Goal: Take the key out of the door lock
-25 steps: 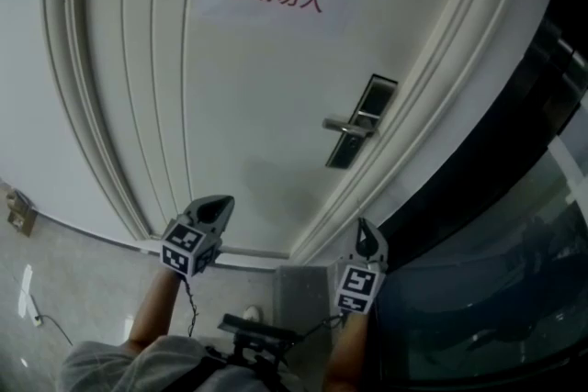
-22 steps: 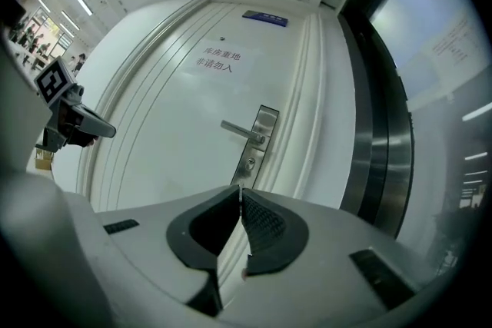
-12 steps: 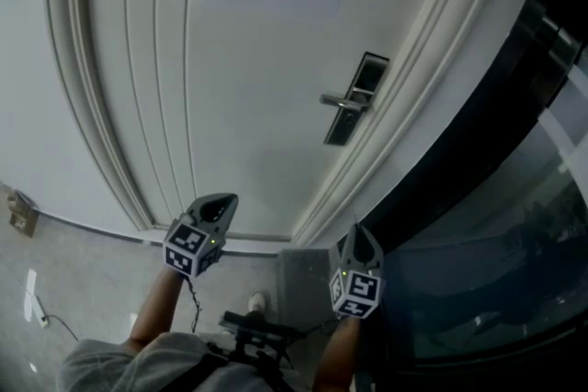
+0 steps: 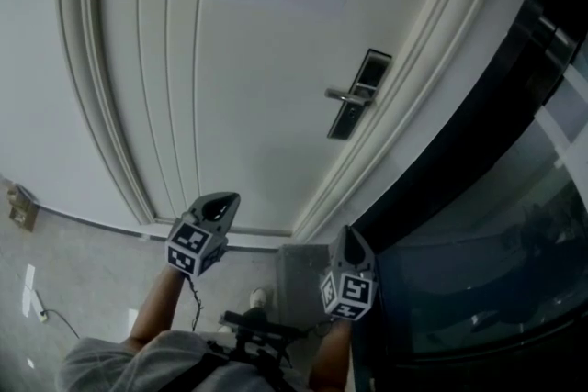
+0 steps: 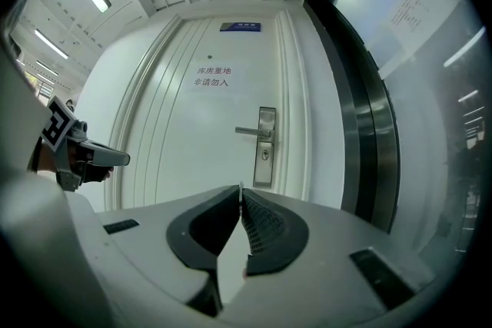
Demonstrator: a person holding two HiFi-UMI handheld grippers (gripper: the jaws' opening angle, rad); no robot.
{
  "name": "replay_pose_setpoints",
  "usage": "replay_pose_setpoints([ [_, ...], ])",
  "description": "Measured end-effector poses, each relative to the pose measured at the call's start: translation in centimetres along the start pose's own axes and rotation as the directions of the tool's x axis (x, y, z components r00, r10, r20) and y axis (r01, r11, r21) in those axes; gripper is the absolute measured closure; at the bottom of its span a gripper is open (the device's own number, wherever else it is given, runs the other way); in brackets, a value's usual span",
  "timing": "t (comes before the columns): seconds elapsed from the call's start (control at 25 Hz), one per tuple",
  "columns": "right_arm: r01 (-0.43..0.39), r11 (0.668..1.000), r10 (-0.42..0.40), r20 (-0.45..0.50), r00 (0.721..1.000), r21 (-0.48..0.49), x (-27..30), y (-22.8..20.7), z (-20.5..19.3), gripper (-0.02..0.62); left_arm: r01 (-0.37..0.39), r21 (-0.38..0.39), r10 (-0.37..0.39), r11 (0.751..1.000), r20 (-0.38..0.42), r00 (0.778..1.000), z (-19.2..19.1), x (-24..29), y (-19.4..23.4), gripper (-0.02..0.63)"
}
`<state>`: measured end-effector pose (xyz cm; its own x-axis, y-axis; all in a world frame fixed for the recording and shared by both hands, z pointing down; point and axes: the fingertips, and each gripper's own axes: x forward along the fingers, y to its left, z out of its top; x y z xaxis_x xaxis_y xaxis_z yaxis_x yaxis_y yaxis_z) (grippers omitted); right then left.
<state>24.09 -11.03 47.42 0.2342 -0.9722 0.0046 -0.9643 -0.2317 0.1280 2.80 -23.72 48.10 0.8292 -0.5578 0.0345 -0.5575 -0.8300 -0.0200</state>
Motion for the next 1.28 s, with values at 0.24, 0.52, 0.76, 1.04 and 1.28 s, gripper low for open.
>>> replay_pose_setpoints([
  [0.24, -0.015, 1.0, 0.015, 0.003, 1.0, -0.001, 0.0, 0.9, 0.2, 0.575, -0.008, -0.002, 0.008, 1.0, 0.005, 1.0, 0.0, -0.6, 0.4, 0.614],
  [0.52, -0.033, 0.999, 0.033, -0.008, 0.999, -0.002, 0.7, 1.6, 0.0, 0.575, -0.018, 0.0, 0.018, 1.0, 0.013, 1.0, 0.5, -0.5, 1.2, 0.614],
  [0.76, -0.044, 0.999, 0.044, -0.013, 0.999, -0.004, 1.1, 2.0, 0.0, 0.575, -0.021, -0.004, 0.021, 1.0, 0.013, 1.0, 0.5, -0.6, 1.5, 0.614],
  [1.04, -0.051, 0.999, 0.051, -0.013, 0.999, 0.0, 1.3, 2.5, -0.2, 0.575, -0.02, -0.005, 0.02, 1.0, 0.007, 1.0, 0.2, -0.7, 1.8, 0.614],
  [1.28, -0.05, 0.999, 0.05, -0.004, 0.999, -0.012, 1.3, 2.9, 0.0, 0.575, -0.027, -0.005, 0.027, 1.0, 0.009, 1.0, 0.2, -0.9, 2.3, 0.614],
])
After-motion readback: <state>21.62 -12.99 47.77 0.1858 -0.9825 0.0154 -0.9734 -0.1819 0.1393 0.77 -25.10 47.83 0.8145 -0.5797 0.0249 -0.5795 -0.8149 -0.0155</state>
